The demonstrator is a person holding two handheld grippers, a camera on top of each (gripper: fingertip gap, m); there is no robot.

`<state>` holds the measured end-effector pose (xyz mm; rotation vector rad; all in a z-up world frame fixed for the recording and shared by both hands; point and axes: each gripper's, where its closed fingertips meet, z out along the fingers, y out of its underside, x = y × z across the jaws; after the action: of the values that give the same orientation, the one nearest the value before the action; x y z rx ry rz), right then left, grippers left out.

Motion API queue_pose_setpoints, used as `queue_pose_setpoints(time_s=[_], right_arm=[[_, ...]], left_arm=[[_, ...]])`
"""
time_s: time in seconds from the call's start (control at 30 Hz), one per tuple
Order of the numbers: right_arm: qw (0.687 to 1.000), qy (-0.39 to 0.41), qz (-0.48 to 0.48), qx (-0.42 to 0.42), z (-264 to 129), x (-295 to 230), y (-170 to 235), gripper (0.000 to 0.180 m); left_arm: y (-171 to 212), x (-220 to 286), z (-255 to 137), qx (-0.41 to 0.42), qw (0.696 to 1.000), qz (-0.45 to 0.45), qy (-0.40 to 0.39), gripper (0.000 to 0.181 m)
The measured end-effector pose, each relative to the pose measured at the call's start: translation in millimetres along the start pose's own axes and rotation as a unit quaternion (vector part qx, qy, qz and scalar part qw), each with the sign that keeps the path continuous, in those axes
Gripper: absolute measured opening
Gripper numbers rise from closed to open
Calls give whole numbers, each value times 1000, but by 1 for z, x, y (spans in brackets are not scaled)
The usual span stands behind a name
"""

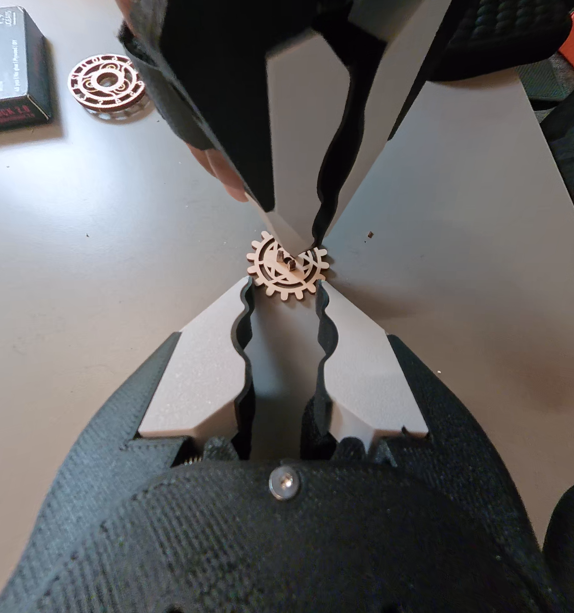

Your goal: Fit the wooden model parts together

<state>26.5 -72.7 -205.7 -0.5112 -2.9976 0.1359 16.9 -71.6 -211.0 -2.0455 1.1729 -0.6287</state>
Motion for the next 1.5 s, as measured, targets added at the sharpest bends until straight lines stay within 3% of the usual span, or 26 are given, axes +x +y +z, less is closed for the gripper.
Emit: queue_pose_setpoints(time_s=[1.27, 1.43, 1.5], right_arm=[[999, 24, 17, -18, 1, -2, 2, 0], [999, 37, 20, -18, 3, -3, 0, 0], [998, 52, 25, -2, 2, -2, -1, 0]], left_arm=[[0, 0, 0, 2, 1000, -7, 0, 29], [-4, -1, 1, 9, 1000, -5, -8, 58], [-5, 0, 7, -2, 1000, 12, -16, 60]])
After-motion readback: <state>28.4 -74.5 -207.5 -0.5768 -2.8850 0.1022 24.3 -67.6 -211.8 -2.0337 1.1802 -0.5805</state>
